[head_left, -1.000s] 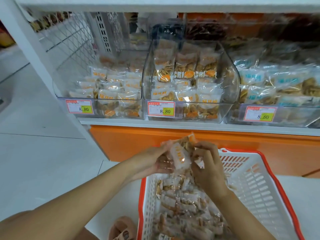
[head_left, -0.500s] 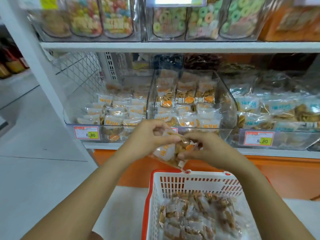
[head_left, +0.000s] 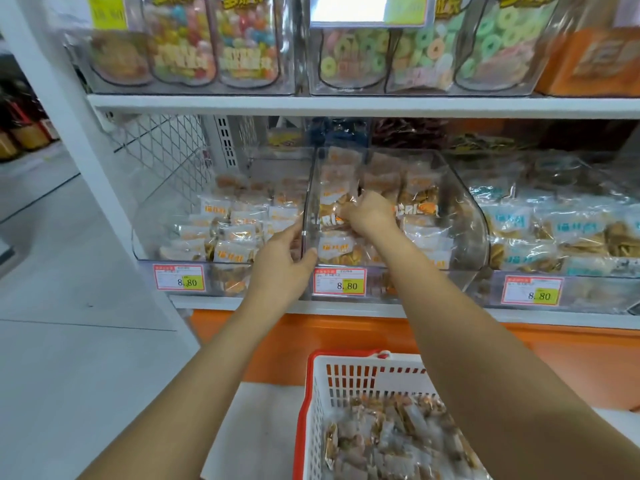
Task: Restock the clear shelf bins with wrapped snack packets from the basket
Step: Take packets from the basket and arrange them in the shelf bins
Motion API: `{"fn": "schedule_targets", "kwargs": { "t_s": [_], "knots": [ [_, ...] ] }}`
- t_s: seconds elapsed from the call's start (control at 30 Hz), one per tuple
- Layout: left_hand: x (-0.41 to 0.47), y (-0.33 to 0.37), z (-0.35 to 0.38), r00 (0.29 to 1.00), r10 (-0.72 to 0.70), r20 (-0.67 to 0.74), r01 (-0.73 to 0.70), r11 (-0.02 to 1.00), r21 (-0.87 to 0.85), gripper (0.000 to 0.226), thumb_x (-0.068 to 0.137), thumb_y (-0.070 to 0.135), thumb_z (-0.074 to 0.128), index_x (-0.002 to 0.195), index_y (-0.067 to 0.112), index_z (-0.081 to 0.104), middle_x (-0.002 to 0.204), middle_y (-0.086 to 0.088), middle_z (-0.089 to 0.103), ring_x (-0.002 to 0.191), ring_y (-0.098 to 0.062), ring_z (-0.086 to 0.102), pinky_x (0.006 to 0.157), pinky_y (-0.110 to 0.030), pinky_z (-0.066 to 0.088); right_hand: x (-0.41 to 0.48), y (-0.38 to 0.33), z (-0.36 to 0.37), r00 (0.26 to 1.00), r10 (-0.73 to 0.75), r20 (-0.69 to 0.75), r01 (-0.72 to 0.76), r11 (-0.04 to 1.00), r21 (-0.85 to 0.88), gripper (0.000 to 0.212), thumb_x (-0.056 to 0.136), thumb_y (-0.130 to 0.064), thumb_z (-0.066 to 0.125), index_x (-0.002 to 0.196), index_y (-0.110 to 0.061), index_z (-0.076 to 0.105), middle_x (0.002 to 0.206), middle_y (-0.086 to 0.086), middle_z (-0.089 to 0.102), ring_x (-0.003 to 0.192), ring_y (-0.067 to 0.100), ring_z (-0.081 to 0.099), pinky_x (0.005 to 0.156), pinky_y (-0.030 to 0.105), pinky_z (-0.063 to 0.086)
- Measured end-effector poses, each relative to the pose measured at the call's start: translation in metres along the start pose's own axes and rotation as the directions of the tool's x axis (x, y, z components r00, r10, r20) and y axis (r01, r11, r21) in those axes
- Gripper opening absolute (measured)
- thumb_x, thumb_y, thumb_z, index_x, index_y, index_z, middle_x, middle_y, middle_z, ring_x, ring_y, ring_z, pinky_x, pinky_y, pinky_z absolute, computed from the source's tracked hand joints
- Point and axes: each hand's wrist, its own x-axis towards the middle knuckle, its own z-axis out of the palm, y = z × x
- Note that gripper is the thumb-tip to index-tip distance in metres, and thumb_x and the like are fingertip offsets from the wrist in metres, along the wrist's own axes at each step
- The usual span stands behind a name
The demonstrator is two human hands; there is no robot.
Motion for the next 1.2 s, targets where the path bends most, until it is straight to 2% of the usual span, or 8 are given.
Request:
{"fn": "schedule_targets", "kwargs": {
  "t_s": [0.17,0.4,0.5,0.6,0.7,0.83,1.03,1.2],
  "knots": [
    [-0.028,-0.01,-0.002,0.99,0.141,-0.006,-0.14,0.987,0.084,0.053,0.093,0.017,0.056,0.144,0.017,0.041,0.14,-0.002,0.047,0.125,-0.013,0.045,0.099,-0.014,0.028,-0.017,0.007,-0.002,0.961,-0.167,-0.222,0.094,0.947,-0.308,0.072,0.079,-0.05,0.071,0.129,-0.005,0.044,0.135,0.014,0.04,0.121,0.03,0.047,0.093,0.037,0.044],
    [-0.08,-0.041,0.01,0.974,0.122,0.191,-0.144,0.984,0.105,0.03,0.093,0.013,0.057,0.123,0.015,0.059,0.117,0.001,0.06,0.101,-0.007,0.056,0.086,-0.016,0.045,-0.129,0.064,0.013,0.697,-0.575,-0.429,0.555,0.811,-0.184,0.031,0.092,-0.037,0.059,0.074,-0.017,0.042,0.072,-0.002,0.044,0.064,0.011,0.038,0.053,0.022,0.028],
    [-0.095,-0.067,0.025,0.877,-0.052,0.477,-0.1,0.953,0.287,0.023,0.095,0.019,0.055,0.116,0.014,0.062,0.112,0.0,0.063,0.094,-0.01,0.058,0.08,-0.017,0.045,-0.155,0.123,0.052,0.791,-0.558,-0.249,0.52,0.829,-0.205,0.03,0.092,-0.033,0.06,0.074,-0.019,0.041,0.069,-0.005,0.044,0.059,0.01,0.038,0.048,0.018,0.025],
    [-0.111,-0.09,0.037,0.649,-0.267,0.712,-0.131,0.883,0.45,0.029,0.094,0.024,0.054,0.119,0.01,0.061,0.117,-0.005,0.063,0.102,-0.02,0.059,0.088,-0.03,0.049,-0.155,0.196,0.106,0.943,-0.28,0.18,0.328,0.875,-0.355,0.019,0.094,-0.036,0.055,0.092,-0.017,0.053,0.085,-0.005,0.057,0.072,0.013,0.055,0.059,0.023,0.044],
    [-0.123,-0.097,0.044,0.5,-0.327,0.802,-0.183,0.865,0.467,0.03,0.095,0.013,0.047,0.121,0.004,0.058,0.115,-0.013,0.063,0.101,-0.025,0.059,0.084,-0.028,0.047,-0.151,0.255,0.15,0.852,-0.055,0.521,0.317,0.846,-0.429,0.028,0.093,-0.016,0.05,0.121,-0.018,0.052,0.123,0.002,0.057,0.107,0.016,0.057,0.093,0.032,0.05],
    [-0.122,-0.099,0.05,0.454,-0.344,0.822,-0.202,0.858,0.471,0.024,0.09,0.001,0.04,0.103,0.016,0.056,0.102,-0.016,0.063,0.097,-0.032,0.06,0.073,-0.03,0.045,-0.16,0.282,0.184,0.672,-0.013,0.741,0.499,0.746,-0.44,0.061,0.088,0.004,0.044,0.146,-0.01,0.03,0.15,0.011,0.028,0.139,0.03,0.028,0.112,0.038,0.033],
    [-0.116,-0.093,0.045,0.438,-0.31,0.844,-0.172,0.893,0.417,0.025,0.093,0.003,0.043,0.108,0.02,0.054,0.089,-0.011,0.058,0.069,-0.014,0.049,0.051,-0.011,0.032,-0.158,0.278,0.189,0.692,-0.079,0.717,0.569,0.671,-0.475,0.025,0.093,-0.006,0.044,0.113,-0.011,0.057,0.114,0.007,0.056,0.107,0.025,0.057,0.084,0.028,0.045],
    [-0.107,-0.096,0.042,0.466,-0.33,0.821,-0.084,0.907,0.412,0.027,0.091,0.012,0.057,0.115,0.002,0.063,0.102,-0.008,0.061,0.093,-0.017,0.054,0.067,-0.017,0.041,-0.149,0.27,0.151,0.703,-0.086,0.706,0.546,0.701,-0.459,0.014,0.091,-0.014,0.052,0.097,-0.011,0.065,0.101,0.005,0.062,0.093,0.022,0.063,0.075,0.03,0.054]
  ]
}}
